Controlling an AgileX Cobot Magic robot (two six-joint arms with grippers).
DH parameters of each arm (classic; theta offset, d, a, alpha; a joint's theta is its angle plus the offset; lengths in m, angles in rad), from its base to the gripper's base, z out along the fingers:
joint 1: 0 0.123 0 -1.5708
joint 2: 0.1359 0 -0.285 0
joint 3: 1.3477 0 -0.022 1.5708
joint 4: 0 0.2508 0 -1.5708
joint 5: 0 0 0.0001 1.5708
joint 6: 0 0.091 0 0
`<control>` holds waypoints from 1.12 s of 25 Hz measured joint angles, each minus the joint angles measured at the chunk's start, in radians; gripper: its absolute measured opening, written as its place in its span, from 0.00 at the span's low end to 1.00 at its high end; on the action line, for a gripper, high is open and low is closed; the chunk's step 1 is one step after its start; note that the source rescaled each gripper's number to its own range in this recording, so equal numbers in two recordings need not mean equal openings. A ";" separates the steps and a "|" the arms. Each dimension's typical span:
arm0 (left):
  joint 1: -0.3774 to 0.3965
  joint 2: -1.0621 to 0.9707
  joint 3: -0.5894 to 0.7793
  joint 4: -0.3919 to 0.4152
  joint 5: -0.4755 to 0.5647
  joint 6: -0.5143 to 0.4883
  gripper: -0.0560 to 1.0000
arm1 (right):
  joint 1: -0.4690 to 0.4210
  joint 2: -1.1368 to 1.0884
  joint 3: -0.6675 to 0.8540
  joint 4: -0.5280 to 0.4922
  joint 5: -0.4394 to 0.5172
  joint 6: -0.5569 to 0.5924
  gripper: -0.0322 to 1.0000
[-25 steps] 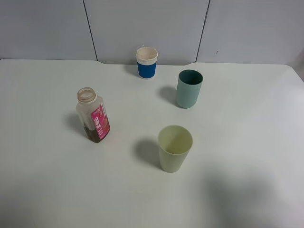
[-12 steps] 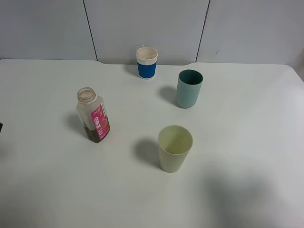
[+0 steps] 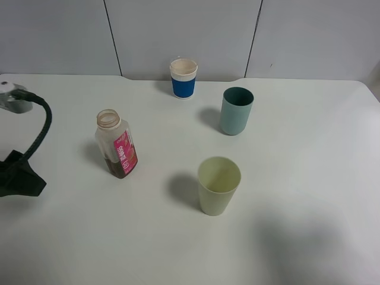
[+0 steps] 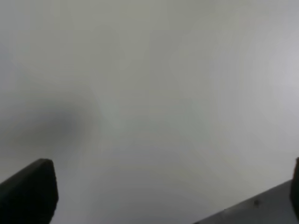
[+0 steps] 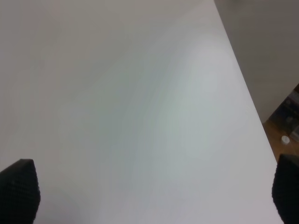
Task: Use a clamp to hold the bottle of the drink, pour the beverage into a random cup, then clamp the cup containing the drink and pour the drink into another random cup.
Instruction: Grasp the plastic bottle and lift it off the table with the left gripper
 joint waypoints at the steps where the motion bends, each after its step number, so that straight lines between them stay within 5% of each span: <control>1: -0.020 0.021 0.003 0.000 -0.024 -0.014 1.00 | 0.000 0.000 0.000 0.000 0.000 0.000 1.00; 14: -0.211 0.219 0.139 -0.060 -0.412 -0.066 1.00 | 0.000 0.000 0.000 0.000 0.000 0.000 1.00; 28: -0.332 0.230 0.377 -0.061 -1.079 -0.231 0.99 | 0.000 0.000 0.000 0.000 0.000 0.000 1.00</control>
